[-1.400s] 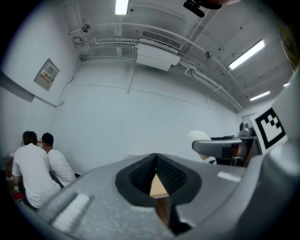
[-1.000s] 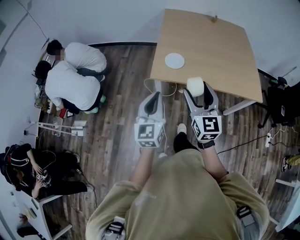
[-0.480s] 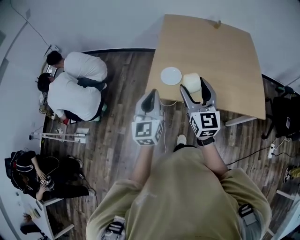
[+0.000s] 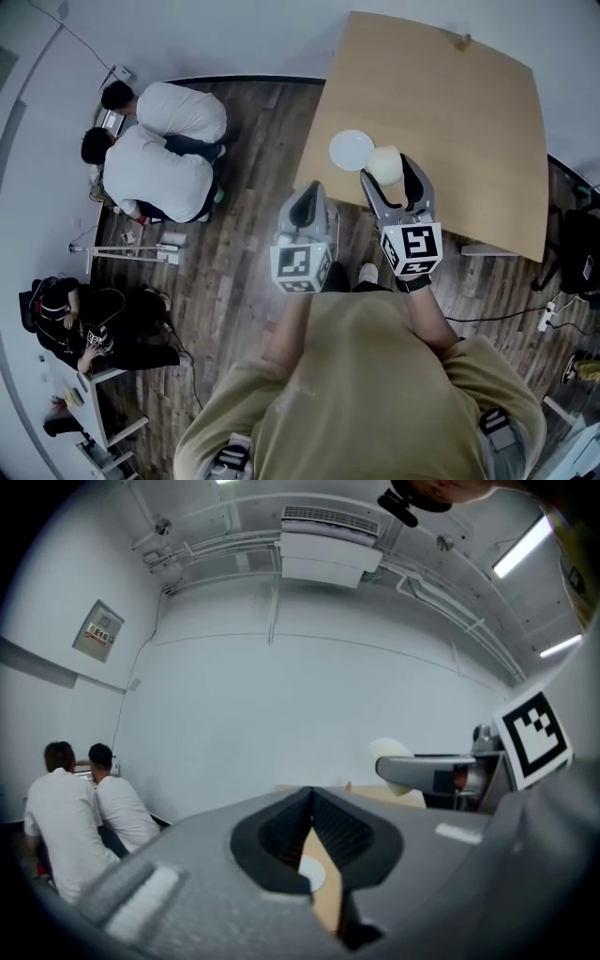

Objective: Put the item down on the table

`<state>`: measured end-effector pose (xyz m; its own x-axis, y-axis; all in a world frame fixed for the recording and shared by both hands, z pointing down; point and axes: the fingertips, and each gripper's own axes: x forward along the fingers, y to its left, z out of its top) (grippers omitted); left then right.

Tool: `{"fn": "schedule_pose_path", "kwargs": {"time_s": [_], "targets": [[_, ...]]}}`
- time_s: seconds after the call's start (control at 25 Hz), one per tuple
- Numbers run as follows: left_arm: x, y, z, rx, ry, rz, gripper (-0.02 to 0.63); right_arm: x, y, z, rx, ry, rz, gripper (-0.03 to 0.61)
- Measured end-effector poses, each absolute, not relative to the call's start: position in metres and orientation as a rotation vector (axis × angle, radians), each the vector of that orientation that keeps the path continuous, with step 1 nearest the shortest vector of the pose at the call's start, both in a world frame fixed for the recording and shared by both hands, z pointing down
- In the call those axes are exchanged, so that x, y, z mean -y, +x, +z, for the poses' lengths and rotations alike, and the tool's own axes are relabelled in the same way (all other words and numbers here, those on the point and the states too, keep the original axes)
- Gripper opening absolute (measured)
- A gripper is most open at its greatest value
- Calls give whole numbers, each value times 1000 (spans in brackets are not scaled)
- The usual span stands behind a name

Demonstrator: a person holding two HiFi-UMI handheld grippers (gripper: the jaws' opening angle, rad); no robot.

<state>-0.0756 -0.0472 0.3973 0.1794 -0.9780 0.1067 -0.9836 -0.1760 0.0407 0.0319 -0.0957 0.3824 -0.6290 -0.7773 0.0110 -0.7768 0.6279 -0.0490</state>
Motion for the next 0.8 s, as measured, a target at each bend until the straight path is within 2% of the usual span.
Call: {"fn": "schedule_pose_path", "kwargs": {"time_s": [0.8], "targets": [[198,-134,489,1786,2264,250,2,235,-32,480,-2954,-1482,-267,322]]}}
